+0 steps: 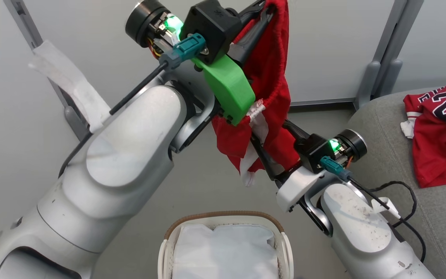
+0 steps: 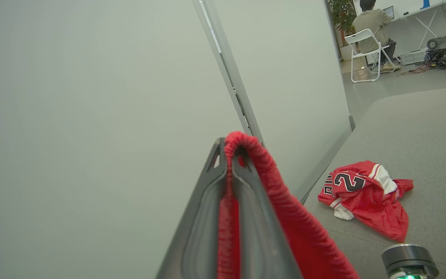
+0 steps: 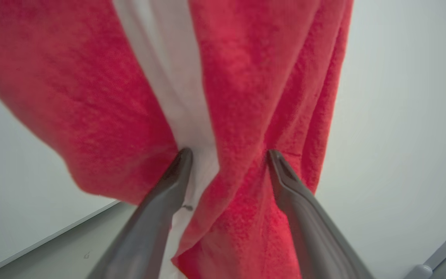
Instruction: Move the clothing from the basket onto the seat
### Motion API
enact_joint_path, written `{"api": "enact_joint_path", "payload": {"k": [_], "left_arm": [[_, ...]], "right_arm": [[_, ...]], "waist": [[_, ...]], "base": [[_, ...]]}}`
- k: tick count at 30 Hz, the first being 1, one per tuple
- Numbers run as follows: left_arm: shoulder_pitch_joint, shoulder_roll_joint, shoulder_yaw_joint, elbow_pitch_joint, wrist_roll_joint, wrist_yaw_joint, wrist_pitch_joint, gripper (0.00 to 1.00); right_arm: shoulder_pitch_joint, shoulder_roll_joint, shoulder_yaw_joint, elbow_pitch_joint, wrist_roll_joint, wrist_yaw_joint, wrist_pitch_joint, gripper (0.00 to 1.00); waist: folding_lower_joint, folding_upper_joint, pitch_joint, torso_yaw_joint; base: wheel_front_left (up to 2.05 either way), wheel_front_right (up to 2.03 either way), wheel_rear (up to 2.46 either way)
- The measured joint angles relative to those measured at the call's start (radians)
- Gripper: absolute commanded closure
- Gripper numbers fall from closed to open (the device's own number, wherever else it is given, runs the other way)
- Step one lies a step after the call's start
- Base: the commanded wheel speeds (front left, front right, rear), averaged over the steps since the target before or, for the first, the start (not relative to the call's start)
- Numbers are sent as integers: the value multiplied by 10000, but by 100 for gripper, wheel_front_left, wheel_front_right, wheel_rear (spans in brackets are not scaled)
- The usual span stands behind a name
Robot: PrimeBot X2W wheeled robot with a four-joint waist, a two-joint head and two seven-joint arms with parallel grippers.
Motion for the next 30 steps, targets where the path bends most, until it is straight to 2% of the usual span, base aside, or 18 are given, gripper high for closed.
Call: {"api": "enact_joint_path", "payload": {"k": [2, 3, 4, 5, 6, 12, 15, 16, 17, 18, 30], "left_arm": [[129, 0, -56, -176, -13, 2, 19, 100], [201, 4, -79, -255, -48, 2, 21, 100], [260, 6, -86, -309, -88, 2, 21, 100], [331, 12, -98, -351, -134, 4, 23, 100], [399, 29, -98, -385, -190, 15, 27, 100], [932, 334, 42, -441, -399, 180, -58, 100], [1391, 604, 157, -372, -506, 265, -255, 57], [1574, 696, 190, -347, -520, 305, -359, 35], [1789, 773, 234, -330, -598, 366, -495, 5], [1980, 803, 297, -316, -677, 433, -621, 0], [4531, 1216, 351, 579, -1225, 700, -1908, 0]], "right_arm": [[-152, 2, 144, 199, 17, 0, 0, 0], [-194, 2, 194, 307, 61, 0, 0, 28], [-210, 2, 219, 393, 88, 0, 0, 65], [-243, 2, 268, 504, 104, 0, 0, 96], [-275, 2, 278, 558, 150, 0, 0, 100], [-393, 2, 270, 602, 295, 0, 0, 100], [-388, 4, 136, 650, 314, 0, 0, 100], [-383, 2, 35, 662, 276, 0, 0, 100], [-372, 2, -73, 679, 234, 0, 0, 100], [-352, 2, -176, 698, 201, 0, 0, 100], [-92, 0, -1701, 721, -558, 0, 0, 100]], "waist": [[0, 0, -19, 48], [0, 0, -28, 69], [0, 0, -35, 86], [0, 0, -42, 105], [0, 0, -47, 122], [0, 0, -25, 122], [0, 0, 1, 74], [0, 0, 13, 58], [0, 0, 25, 41], [0, 0, 35, 31], [0, 0, 180, -142]], "base": [[0, 0, 0], [0, 0, 0], [0, 0, 0], [0, 0, 0], [0, 0, 0], [0, 0, 0], [0, 0, 0], [0, 0, 0], [0, 0, 0], [0, 0, 0], [0, 0, 0]]}}
